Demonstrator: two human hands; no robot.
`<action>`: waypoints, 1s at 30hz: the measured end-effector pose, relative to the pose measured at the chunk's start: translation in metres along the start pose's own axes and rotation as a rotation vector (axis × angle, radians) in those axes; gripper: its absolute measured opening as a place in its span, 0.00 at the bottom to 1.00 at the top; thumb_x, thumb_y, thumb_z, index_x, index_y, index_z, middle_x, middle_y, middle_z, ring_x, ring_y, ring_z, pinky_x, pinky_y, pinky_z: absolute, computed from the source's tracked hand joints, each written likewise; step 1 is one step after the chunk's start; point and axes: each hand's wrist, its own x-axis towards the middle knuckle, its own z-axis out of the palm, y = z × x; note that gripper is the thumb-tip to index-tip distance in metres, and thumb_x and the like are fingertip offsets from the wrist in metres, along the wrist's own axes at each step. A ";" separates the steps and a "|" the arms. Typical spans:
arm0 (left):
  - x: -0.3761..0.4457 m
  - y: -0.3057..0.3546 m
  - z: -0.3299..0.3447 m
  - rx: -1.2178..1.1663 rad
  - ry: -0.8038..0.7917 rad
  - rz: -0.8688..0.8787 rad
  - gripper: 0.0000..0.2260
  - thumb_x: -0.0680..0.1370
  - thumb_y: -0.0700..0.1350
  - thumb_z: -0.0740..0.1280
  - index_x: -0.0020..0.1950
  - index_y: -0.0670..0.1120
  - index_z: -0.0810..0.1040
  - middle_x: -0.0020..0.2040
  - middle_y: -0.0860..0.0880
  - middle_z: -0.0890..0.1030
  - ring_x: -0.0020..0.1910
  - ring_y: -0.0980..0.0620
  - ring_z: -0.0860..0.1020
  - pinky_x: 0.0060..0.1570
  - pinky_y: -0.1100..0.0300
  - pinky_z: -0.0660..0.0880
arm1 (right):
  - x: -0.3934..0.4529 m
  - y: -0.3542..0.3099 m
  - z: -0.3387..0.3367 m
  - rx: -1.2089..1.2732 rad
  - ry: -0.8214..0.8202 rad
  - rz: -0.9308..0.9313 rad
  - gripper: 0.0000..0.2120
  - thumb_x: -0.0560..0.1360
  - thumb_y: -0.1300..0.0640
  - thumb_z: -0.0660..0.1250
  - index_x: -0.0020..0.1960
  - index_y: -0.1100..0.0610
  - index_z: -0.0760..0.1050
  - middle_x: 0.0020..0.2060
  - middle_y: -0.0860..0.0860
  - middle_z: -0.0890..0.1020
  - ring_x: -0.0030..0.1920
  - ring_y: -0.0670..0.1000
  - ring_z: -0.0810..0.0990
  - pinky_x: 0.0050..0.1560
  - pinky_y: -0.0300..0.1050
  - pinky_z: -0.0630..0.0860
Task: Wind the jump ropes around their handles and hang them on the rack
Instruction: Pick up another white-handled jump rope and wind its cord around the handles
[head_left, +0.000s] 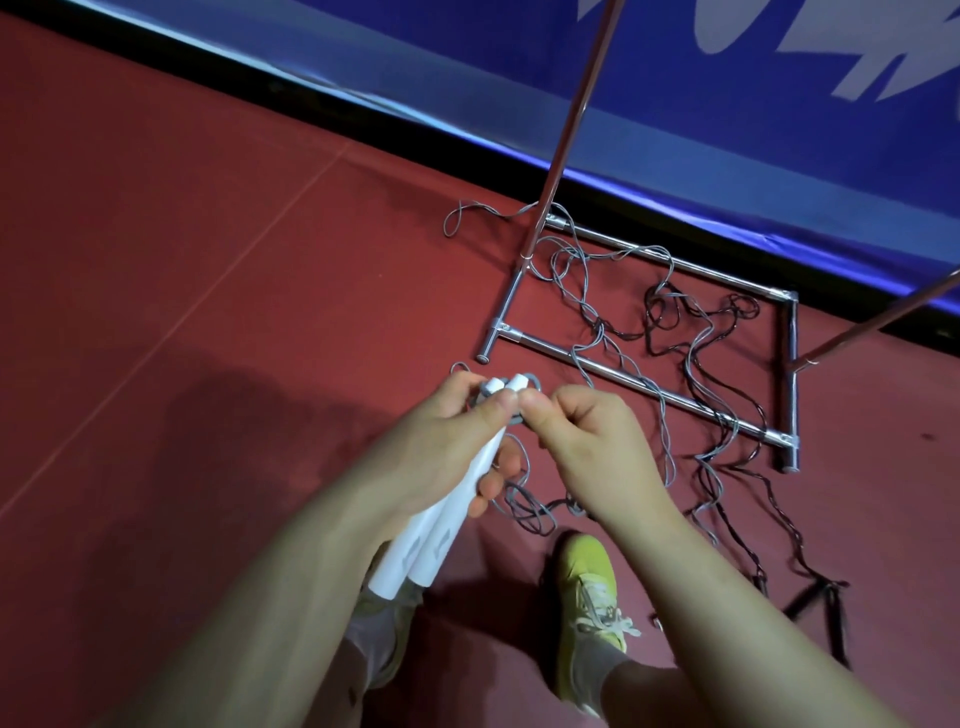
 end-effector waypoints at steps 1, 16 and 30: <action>-0.001 0.000 -0.001 0.008 0.003 -0.002 0.07 0.81 0.49 0.58 0.53 0.46 0.69 0.27 0.50 0.75 0.23 0.53 0.69 0.23 0.63 0.66 | 0.001 -0.001 -0.001 -0.001 -0.024 0.005 0.30 0.69 0.35 0.60 0.30 0.64 0.68 0.25 0.49 0.67 0.27 0.44 0.63 0.28 0.39 0.61; 0.010 -0.019 -0.027 0.133 0.212 -0.021 0.05 0.79 0.46 0.62 0.46 0.52 0.67 0.29 0.50 0.74 0.23 0.51 0.71 0.27 0.60 0.66 | 0.012 0.011 -0.035 0.006 -0.303 0.019 0.06 0.76 0.60 0.67 0.42 0.60 0.79 0.26 0.44 0.70 0.28 0.44 0.65 0.31 0.38 0.64; 0.010 -0.027 -0.019 0.299 0.029 -0.095 0.04 0.79 0.43 0.63 0.45 0.50 0.72 0.33 0.50 0.76 0.25 0.54 0.72 0.25 0.63 0.68 | 0.001 -0.004 -0.051 -0.203 -0.440 -0.165 0.11 0.76 0.59 0.67 0.36 0.51 0.75 0.25 0.42 0.70 0.28 0.42 0.66 0.30 0.34 0.64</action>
